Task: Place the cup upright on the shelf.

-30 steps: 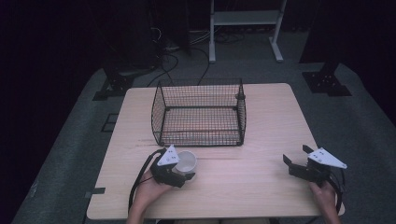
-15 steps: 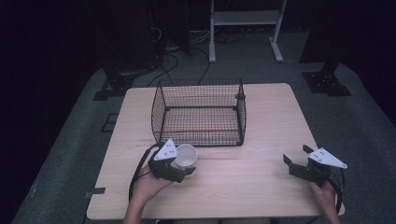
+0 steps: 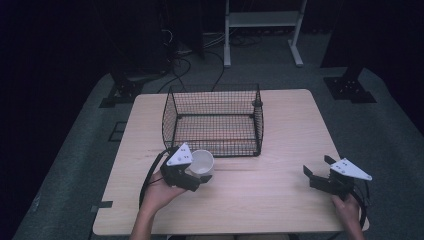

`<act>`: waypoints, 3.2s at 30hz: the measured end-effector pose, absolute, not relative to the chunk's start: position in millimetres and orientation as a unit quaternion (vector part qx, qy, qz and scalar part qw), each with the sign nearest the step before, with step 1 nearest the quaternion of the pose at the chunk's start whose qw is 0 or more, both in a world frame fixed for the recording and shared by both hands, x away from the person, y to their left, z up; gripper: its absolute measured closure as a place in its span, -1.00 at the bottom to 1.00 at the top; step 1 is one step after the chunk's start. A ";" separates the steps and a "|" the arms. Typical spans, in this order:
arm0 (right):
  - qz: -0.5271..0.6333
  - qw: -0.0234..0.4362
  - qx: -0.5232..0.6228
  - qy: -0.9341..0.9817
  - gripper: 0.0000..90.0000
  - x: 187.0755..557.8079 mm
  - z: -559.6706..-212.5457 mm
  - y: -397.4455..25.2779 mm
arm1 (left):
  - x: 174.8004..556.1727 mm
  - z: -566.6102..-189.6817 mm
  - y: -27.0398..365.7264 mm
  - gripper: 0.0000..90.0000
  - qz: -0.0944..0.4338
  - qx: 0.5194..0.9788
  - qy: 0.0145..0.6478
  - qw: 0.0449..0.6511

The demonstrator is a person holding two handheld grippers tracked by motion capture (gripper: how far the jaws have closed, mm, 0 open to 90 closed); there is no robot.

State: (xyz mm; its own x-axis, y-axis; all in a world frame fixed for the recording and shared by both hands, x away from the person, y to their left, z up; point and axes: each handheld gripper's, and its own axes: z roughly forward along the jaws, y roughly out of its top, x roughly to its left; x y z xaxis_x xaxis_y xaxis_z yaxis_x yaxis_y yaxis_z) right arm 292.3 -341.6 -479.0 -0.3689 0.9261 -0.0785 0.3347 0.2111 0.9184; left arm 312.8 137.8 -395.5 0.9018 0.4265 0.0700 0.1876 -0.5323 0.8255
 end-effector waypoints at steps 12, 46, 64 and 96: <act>0.438 0.337 0.451 0.701 -0.71 292.5 -479.0 -341.9 | 318.6 -380.1 137.6 -0.55 0.132 0.867 0.171 0.448; 0.438 0.339 0.453 0.698 -0.71 292.4 -478.9 -342.6 | 348.1 -327.0 137.6 -0.54 0.147 0.872 0.151 0.443; 0.440 0.338 0.454 0.698 -0.71 292.4 -478.8 -343.2 | 373.3 -306.1 132.6 -0.54 0.135 0.877 0.142 0.439; 0.443 0.336 0.458 0.694 -0.71 292.8 -478.8 -344.3 | 419.2 -284.0 119.6 -0.54 0.129 0.885 0.148 0.423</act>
